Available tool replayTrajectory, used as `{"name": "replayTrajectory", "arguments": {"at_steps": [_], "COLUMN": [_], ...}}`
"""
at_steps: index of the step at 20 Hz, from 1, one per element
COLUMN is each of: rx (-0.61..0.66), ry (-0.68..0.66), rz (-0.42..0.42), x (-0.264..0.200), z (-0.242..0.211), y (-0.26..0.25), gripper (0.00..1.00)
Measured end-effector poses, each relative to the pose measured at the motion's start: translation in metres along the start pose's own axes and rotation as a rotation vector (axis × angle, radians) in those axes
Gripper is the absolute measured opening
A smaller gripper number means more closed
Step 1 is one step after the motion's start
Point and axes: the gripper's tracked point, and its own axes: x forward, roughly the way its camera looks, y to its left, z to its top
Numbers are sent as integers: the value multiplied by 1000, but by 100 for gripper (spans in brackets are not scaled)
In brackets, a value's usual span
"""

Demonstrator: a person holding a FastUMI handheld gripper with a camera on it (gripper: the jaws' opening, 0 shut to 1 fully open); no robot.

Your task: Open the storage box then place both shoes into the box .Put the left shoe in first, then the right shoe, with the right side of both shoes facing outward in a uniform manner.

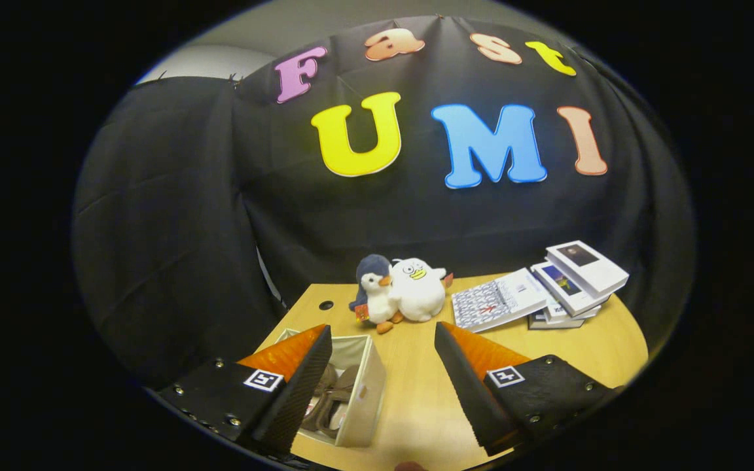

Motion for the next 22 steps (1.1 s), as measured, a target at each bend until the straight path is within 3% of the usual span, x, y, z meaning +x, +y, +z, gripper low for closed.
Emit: {"name": "replayTrajectory", "arguments": {"at_steps": [4, 14, 22], "rx": [3, -103, -92], "ry": [-88, -355, -454], "rz": [-5, -157, -216], "x": [-32, -101, -116], "z": [34, 98, 126], "y": [-31, -115, -140], "gripper": [98, 97, 97]}}
